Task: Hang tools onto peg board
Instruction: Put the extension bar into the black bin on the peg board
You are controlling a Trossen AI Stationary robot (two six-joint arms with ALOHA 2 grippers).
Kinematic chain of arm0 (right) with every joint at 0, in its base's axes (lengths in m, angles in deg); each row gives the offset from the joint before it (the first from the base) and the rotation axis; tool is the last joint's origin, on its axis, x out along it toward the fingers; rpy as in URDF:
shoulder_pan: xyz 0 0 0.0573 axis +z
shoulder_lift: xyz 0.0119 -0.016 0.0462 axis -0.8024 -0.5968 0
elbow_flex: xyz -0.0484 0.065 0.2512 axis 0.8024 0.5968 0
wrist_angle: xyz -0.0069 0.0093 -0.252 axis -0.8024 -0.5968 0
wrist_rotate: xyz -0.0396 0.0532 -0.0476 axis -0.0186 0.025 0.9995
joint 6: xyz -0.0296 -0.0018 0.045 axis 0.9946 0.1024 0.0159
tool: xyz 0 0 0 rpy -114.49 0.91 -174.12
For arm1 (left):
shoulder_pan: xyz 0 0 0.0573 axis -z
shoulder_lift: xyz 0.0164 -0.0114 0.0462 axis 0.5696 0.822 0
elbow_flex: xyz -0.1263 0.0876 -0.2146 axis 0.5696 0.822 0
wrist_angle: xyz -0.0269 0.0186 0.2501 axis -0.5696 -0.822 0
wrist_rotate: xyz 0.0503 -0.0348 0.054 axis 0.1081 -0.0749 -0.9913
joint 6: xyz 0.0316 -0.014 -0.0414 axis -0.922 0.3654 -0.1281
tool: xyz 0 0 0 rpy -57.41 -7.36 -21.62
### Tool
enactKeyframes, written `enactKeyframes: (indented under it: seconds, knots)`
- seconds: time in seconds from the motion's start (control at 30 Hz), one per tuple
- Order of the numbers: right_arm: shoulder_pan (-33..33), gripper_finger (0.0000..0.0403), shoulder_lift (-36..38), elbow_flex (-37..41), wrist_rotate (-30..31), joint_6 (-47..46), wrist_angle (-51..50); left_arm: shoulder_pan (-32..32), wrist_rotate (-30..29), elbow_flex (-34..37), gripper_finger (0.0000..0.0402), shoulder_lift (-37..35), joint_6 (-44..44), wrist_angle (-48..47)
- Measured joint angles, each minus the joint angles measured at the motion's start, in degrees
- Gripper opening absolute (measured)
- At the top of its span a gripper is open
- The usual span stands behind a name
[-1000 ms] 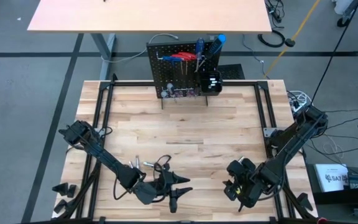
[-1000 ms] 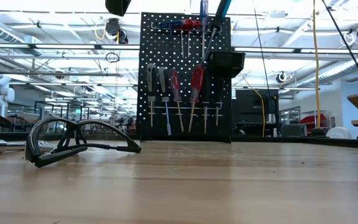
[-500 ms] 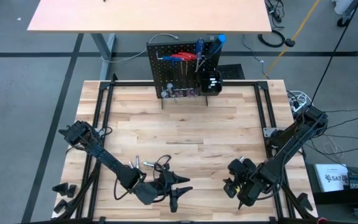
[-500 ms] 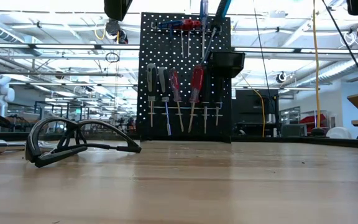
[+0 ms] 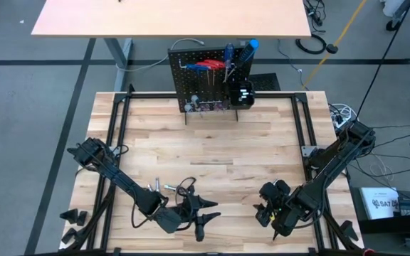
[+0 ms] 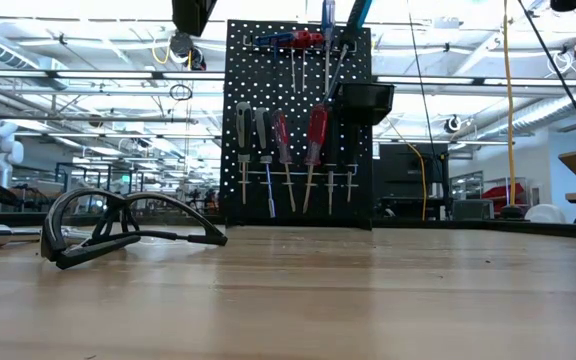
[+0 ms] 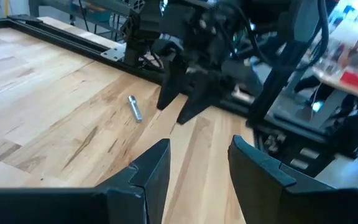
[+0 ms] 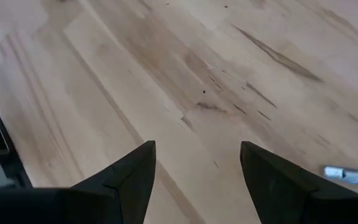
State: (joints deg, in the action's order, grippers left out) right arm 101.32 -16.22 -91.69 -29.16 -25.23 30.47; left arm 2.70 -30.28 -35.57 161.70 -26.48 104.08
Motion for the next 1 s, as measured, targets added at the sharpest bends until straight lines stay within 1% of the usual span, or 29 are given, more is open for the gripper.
enactKeyframes:
  seconds: [0.13, 0.23, 0.27, 0.3, 0.37, 0.43, 0.5, 0.57, 0.67, 0.87, 1.0]
  knots:
    - [0.0, 0.0224, 0.0, 0.0, 0.0, -5.5, -2.2, -0.2, 0.0, 0.0, 0.0164, 0.0, -3.8, -2.1]
    - [0.0, 0.0224, -0.4, 0.0, 0.0, -15.0, -9.3, -0.9, 0.3, 0.0, 0.0164, 0.0, -7.1, -3.8]
    - [0.0, 0.0224, -0.5, 0.0, -0.6, -18.8, -12.6, -1.4, 1.5, 0.0, 0.0164, 0.0, -7.5, -4.6]
    - [0.0, 0.0224, -0.5, 0.0, -1.3, -22.6, -15.8, -1.9, 3.3, 0.0, 0.0164, 0.0, -7.8, -5.2]
    - [0.0, 0.0224, -0.6, 0.0, -2.8, -30.5, -20.6, -3.2, 9.1, 0.1, 0.0164, 0.0, -9.0, -5.2]
    - [0.0, 0.0224, -0.9, 0.0, -3.3, -37.0, -23.2, -4.8, 15.4, 0.1, 0.0164, 0.0, -9.3, -5.1]
    - [-0.2, 0.0224, -1.5, 0.0, -3.4, -41.0, -24.3, -6.0, 19.8, 0.1, 0.0164, 0.0, -10.4, -5.2]
    - [-1.0, 0.0224, -2.6, 0.0, -5.5, -41.8, -24.5, -6.8, 21.4, 0.1, 0.0164, 0.0, -11.4, -5.1]
    - [-2.3, 0.0224, -5.0, 0.0, -9.4, -42.2, -25.8, -7.2, 22.1, 0.1, 0.0164, 0.0, -13.3, -5.1]
    - [-5.8, 0.0224, -11.1, 0.0, -11.0, -43.4, -25.5, -7.4, 25.7, 0.1, 0.0164, 0.0, -18.8, -5.5]
    - [-7.3, 0.0224, -14.8, 0.0, -12.9, -43.5, -24.7, -7.9, 28.5, 0.1, 0.0164, -0.2, -20.7, -9.8]
